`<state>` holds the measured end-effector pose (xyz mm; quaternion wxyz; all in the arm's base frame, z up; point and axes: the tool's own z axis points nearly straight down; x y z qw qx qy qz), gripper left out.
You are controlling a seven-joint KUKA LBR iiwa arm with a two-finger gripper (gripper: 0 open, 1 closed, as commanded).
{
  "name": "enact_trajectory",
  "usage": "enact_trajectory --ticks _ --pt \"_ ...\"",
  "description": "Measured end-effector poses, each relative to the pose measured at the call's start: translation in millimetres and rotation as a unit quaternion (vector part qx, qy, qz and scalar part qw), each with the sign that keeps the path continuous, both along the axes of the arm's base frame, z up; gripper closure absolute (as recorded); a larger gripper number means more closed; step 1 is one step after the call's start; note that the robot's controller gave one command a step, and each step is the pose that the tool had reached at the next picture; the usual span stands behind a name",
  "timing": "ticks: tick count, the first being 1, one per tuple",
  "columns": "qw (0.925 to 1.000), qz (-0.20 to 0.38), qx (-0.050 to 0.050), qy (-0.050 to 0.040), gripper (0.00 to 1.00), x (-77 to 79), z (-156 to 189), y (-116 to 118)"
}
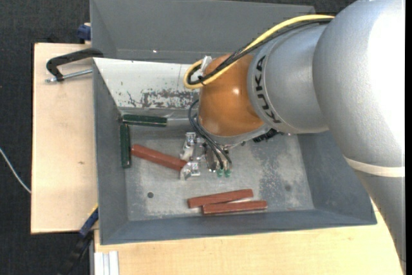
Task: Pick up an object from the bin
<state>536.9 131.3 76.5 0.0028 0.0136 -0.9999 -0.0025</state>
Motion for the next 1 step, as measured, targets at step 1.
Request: enact_trajectory --ticks 1 --pt "1.0000 0.000 0.000 -0.0001 1.00 0.1 0.0 -0.1"
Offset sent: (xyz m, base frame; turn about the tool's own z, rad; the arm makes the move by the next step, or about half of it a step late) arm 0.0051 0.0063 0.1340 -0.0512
